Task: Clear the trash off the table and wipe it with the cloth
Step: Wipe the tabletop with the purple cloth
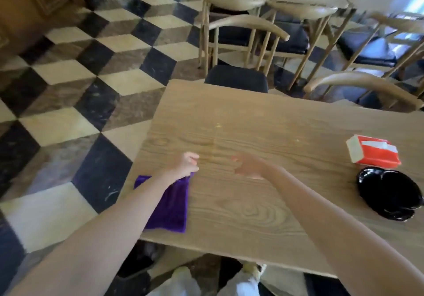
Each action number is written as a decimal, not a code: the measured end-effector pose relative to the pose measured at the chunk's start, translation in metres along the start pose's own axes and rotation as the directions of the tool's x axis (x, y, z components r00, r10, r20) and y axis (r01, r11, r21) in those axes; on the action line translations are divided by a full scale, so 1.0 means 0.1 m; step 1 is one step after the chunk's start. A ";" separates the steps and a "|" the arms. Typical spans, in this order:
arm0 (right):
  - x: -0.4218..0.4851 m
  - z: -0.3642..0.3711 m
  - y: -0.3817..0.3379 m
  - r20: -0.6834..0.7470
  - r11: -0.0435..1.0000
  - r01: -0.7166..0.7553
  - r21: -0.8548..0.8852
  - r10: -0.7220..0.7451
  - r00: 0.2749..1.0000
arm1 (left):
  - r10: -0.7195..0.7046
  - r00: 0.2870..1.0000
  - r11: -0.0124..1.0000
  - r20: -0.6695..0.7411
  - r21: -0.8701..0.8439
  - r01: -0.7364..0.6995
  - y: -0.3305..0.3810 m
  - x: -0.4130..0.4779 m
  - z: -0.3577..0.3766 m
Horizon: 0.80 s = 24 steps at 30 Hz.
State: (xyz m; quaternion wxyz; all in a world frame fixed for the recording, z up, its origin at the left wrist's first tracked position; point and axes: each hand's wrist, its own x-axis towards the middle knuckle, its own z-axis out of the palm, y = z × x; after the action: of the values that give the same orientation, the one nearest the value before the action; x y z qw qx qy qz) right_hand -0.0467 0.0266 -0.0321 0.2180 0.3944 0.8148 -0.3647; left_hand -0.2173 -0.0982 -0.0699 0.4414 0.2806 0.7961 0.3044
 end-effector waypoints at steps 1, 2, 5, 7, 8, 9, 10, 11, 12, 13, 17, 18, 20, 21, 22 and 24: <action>0.05 0.15 -0.15 0.010 1.000 0.015 0.028 -0.015 1.000 | -0.006 0.999 0.999 -0.043 -0.053 0.003 -0.15 -0.07 -0.20; 0.10 0.31 -0.30 0.012 0.999 0.025 0.031 -0.025 1.000 | -0.014 0.994 0.997 -0.105 -0.080 0.005 -0.31 -0.14 -0.39; 0.18 0.79 -0.67 -0.011 0.999 0.047 0.001 -0.047 0.999 | -0.074 0.945 0.997 -0.319 -0.021 0.071 -0.75 -0.33 -0.83; 0.19 1.07 -0.85 -0.093 0.999 0.039 0.030 -0.036 0.995 | -0.112 0.926 0.993 -0.361 -0.001 0.119 -0.99 -0.45 -0.94; 0.17 1.19 -0.92 -0.136 0.999 0.009 0.045 -0.003 0.991 | -0.115 0.927 0.992 -0.358 0.009 0.126 -1.08 -0.48 -0.94; 0.14 1.30 -0.98 -0.177 0.996 -0.027 0.080 0.041 0.983 | -0.110 0.931 0.993 -0.347 0.012 0.121 -1.15 -0.51 -0.92; 0.11 1.40 -1.02 -0.208 0.988 -0.060 0.140 0.089 0.974 | -0.102 0.939 0.994 -0.330 0.002 0.109 -1.20 -0.52 -0.90; 0.06 1.49 -1.08 -0.235 0.974 -0.089 0.209 0.138 0.962 | -0.096 0.945 0.995 -0.312 -0.011 0.097 -1.23 -0.53 -0.86; 0.02 1.58 -1.11 -0.261 0.956 -0.114 0.271 0.187 0.947 | -0.091 0.950 0.996 -0.298 -0.014 0.091 -1.25 -0.54 -0.81; -0.01 1.64 -1.15 -0.281 0.941 -0.139 0.309 0.230 0.932 | -0.084 0.954 0.996 -0.289 0.000 0.088 -1.26 -0.55 -0.75; -0.07 1.74 -1.18 -0.279 0.905 -0.173 0.388 0.294 0.914 | -0.066 0.976 0.997 -0.208 0.030 0.074 -1.18 -0.57 -0.51; -0.08 1.73 -1.17 -0.280 0.901 -0.153 0.406 0.283 0.918 | -0.056 0.982 0.998 -0.180 0.007 0.059 -1.14 -0.56 -0.46; -0.10 1.67 -1.12 -0.319 0.891 -0.108 0.442 0.268 0.909 | -0.026 0.986 0.999 -0.164 -0.022 0.023 -1.04 -0.54 -0.39; -0.11 1.60 -1.09 -0.360 0.886 -0.088 0.455 0.273 0.892 | -0.008 0.986 0.999 -0.164 -0.036 0.002 -0.96 -0.52 -0.36; -0.12 1.51 -1.04 -0.406 0.881 -0.072 0.468 0.286 0.868 | 0.009 0.988 0.998 -0.157 -0.058 -0.019 -0.88 -0.49 -0.35; -0.12 1.29 -0.93 -0.482 0.869 -0.047 0.492 0.317 0.817 | 0.053 0.989 0.991 -0.140 -0.113 -0.069 -0.68 -0.39 -0.33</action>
State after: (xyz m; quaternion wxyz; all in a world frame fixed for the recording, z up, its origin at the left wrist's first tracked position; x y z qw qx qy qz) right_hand -0.1058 -0.1171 -0.0674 -0.0889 0.6005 0.6899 -0.3945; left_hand -0.2407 -0.1784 -0.0850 0.3922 0.2568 0.7961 0.3826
